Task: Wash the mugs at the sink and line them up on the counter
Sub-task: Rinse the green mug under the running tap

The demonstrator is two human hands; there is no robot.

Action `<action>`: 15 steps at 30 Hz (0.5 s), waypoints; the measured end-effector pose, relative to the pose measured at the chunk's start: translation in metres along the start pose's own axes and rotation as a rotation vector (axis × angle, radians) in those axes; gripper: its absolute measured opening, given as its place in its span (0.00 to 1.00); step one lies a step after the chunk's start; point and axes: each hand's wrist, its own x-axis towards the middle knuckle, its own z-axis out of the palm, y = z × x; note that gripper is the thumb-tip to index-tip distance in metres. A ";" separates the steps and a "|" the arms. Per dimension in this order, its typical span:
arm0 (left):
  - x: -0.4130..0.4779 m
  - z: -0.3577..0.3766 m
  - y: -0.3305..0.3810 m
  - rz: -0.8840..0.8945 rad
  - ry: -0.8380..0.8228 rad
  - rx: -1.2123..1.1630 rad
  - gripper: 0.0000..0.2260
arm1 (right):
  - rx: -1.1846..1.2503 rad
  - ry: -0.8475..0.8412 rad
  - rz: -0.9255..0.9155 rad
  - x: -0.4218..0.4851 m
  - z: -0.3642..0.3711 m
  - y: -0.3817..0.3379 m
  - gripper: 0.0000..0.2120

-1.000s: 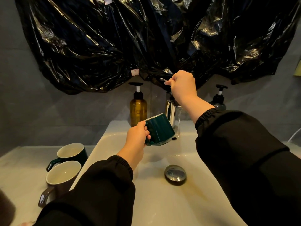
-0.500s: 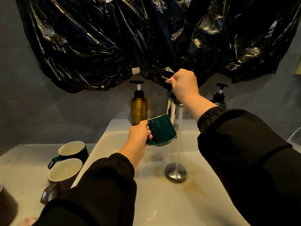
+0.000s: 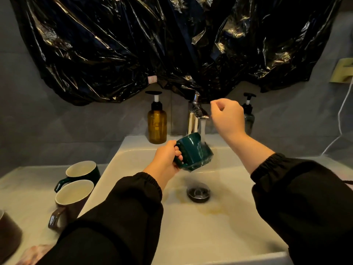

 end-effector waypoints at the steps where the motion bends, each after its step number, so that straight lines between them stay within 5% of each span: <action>1: -0.001 0.003 -0.003 -0.025 -0.006 -0.024 0.17 | 0.032 0.014 0.079 -0.008 -0.004 0.007 0.13; 4: -0.007 0.011 -0.008 -0.101 -0.015 -0.115 0.17 | 0.154 -0.103 0.450 -0.028 -0.015 0.029 0.19; 6: -0.009 0.017 -0.010 -0.139 -0.017 -0.189 0.18 | 0.345 -0.369 0.849 -0.042 -0.020 0.037 0.30; 8: -0.010 0.022 -0.012 -0.165 -0.023 -0.252 0.18 | 0.531 -0.628 1.050 -0.056 -0.023 0.040 0.37; 11: -0.007 0.024 -0.014 -0.193 -0.051 -0.324 0.17 | 0.768 -0.726 1.039 -0.067 -0.018 0.041 0.30; 15: -0.004 0.013 -0.014 -0.187 -0.051 -0.196 0.10 | 0.698 -0.580 0.952 -0.065 0.001 0.034 0.29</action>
